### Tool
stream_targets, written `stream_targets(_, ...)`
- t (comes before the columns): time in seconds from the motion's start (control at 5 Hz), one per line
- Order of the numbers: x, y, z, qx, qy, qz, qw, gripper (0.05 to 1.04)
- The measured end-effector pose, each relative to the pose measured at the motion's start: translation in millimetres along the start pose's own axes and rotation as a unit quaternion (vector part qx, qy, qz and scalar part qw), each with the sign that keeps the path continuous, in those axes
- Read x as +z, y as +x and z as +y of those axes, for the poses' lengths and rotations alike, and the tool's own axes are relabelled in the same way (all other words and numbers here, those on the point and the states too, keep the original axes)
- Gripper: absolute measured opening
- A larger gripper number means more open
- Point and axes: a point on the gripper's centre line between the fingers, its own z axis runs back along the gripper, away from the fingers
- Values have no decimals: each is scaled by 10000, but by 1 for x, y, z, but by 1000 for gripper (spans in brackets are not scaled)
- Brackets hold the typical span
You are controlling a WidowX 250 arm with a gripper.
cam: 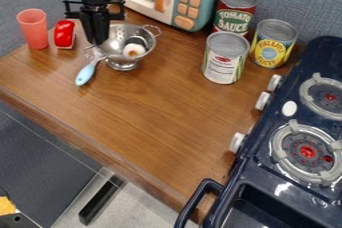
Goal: Moved the silver strainer to the right side of the table
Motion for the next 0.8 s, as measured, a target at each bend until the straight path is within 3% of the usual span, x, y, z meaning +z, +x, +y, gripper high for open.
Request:
stream_targets(0.4, 12, -2, -4, -45, 173, -262, 9995, 872)
stream_targets(0.6, 13, -4, -8, -104, 144, -281, 9994, 1016)
stream_targets(0.8, 46, -20, -30, -490, 522, -820, 9941, 1010)
